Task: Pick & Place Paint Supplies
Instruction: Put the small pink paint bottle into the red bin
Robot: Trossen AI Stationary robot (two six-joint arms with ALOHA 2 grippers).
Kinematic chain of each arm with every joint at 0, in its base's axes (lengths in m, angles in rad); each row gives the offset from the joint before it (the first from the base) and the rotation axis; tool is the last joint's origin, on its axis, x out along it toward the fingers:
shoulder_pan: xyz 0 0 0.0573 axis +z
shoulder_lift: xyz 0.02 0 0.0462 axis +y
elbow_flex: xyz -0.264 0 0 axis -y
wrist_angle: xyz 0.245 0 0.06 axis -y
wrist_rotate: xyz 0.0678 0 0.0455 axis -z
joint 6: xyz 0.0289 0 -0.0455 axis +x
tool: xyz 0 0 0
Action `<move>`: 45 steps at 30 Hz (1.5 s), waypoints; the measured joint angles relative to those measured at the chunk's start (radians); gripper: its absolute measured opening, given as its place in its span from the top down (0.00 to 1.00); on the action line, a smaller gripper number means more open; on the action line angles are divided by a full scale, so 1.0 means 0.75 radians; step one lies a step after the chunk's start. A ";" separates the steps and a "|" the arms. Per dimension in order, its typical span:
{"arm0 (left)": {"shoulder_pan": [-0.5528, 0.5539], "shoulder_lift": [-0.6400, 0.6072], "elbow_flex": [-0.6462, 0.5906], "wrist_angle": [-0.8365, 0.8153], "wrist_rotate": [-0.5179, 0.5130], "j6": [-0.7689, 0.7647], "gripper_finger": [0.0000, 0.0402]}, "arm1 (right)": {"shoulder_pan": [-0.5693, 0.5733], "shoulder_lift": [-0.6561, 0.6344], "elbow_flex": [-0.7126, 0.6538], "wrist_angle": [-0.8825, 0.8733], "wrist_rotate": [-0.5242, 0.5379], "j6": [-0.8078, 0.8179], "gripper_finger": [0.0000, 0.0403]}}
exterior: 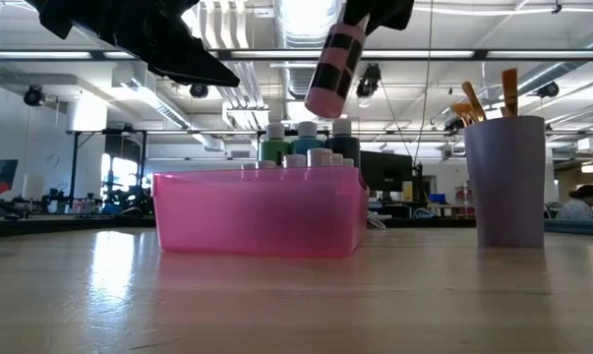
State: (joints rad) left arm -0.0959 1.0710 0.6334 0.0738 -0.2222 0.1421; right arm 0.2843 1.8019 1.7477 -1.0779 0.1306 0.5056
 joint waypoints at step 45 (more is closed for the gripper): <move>0.000 0.000 0.000 0.000 0.000 0.001 0.54 | -0.155 0.002 -0.407 0.306 0.026 -0.086 0.72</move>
State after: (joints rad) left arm -0.0958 1.0710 0.6334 0.0740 -0.2224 0.1429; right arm 0.1684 1.8033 1.4428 -0.8486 0.1497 0.4409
